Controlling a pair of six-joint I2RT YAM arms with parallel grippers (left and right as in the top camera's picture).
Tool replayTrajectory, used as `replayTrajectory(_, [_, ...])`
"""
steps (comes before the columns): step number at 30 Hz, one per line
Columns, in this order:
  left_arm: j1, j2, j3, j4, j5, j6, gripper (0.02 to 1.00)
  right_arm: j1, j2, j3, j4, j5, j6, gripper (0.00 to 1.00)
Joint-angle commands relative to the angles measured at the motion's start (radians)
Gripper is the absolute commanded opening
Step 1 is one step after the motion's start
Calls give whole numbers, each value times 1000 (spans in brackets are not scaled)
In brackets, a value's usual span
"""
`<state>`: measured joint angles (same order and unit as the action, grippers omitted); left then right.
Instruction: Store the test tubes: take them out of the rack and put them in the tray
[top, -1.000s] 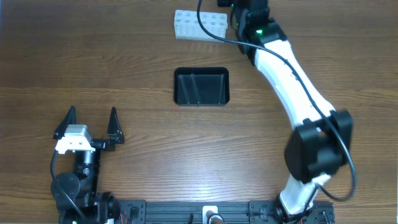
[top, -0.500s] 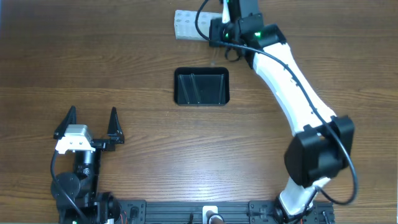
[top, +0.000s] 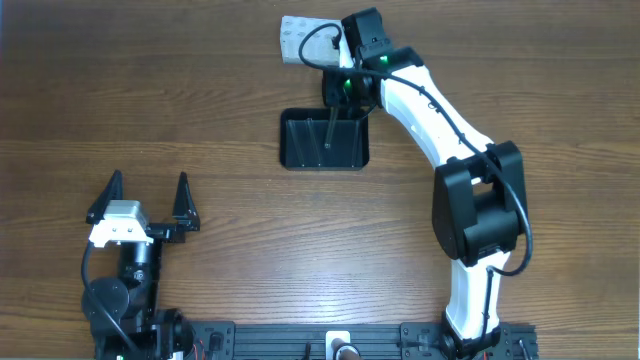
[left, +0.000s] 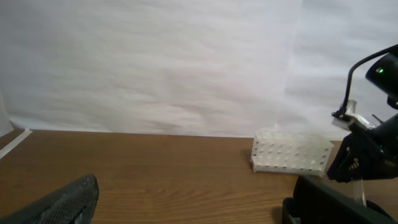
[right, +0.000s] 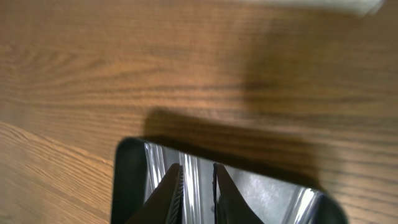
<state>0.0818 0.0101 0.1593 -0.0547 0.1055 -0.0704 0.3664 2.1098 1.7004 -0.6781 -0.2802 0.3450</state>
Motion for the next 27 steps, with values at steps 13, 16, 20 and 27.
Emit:
replayTrajectory(13, [5, -7, -7, 5, 11, 14, 998, 21, 40, -18, -59, -13, 16, 14])
replayTrajectory(16, [5, -7, -7, 5, 11, 14, 998, 21, 41, -43, -38, -2, 13, 14])
replayTrajectory(20, [5, -7, -7, 5, 11, 14, 998, 20, 42, -100, 34, -3, 14, 12])
replayTrajectory(27, [5, -7, -7, 5, 11, 14, 998, 13, 48, -142, 96, -3, 18, 14])
